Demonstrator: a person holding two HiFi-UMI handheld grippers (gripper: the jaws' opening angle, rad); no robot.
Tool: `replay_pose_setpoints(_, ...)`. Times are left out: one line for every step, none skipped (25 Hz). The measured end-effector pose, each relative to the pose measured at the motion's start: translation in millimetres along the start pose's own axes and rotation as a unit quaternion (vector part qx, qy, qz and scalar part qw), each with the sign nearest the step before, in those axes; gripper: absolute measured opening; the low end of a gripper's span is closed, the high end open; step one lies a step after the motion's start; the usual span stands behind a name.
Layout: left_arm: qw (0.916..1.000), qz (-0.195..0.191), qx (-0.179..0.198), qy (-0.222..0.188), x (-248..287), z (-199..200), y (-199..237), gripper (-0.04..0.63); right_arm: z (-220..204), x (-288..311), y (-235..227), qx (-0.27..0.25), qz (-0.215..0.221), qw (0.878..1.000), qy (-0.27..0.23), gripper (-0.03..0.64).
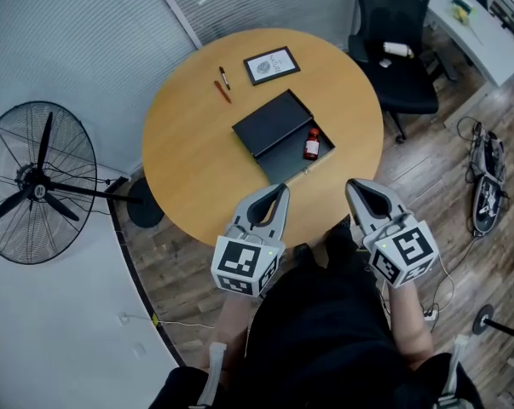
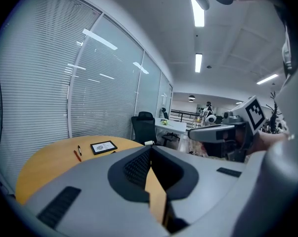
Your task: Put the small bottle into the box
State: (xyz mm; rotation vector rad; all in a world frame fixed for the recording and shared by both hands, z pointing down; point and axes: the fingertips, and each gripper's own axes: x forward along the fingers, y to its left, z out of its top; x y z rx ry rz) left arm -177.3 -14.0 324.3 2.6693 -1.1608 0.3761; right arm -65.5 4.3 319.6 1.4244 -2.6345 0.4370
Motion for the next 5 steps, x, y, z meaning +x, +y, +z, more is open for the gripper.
replay_pose_setpoints(1.0000, 0.000, 0.000, 0.000, -0.5, 0.1, -0.4, -0.002, 0.0, -0.6, -0.3, 0.001, -0.001, 1.000, 0.000, 0.009)
replay_pose_setpoints(1.0000, 0.000, -0.001, 0.000, -1.0, 0.3, -0.6, -0.002, 0.4, -1.1, -0.5, 0.001, -0.003, 1.000, 0.000, 0.009)
replay_pose_setpoints(1.0000, 0.001, -0.001, 0.000, -1.3, 0.5, -0.6, -0.002, 1.0, -1.5, -0.6, 0.000, -0.004, 1.000, -0.001, 0.009)
replay_pose_setpoints(1.0000, 0.001, -0.001, -0.001, -1.5, 0.9, -0.4, -0.002, 1.8, -1.8, -0.7, 0.000, -0.005, 1.000, -0.002, 0.009)
replay_pose_setpoints(1.0000, 0.001, -0.001, -0.001, -1.6, 1.3, -0.3, -0.002, 2.7, -2.2, -0.8, -0.001, -0.006, 1.000, -0.003, 0.009)
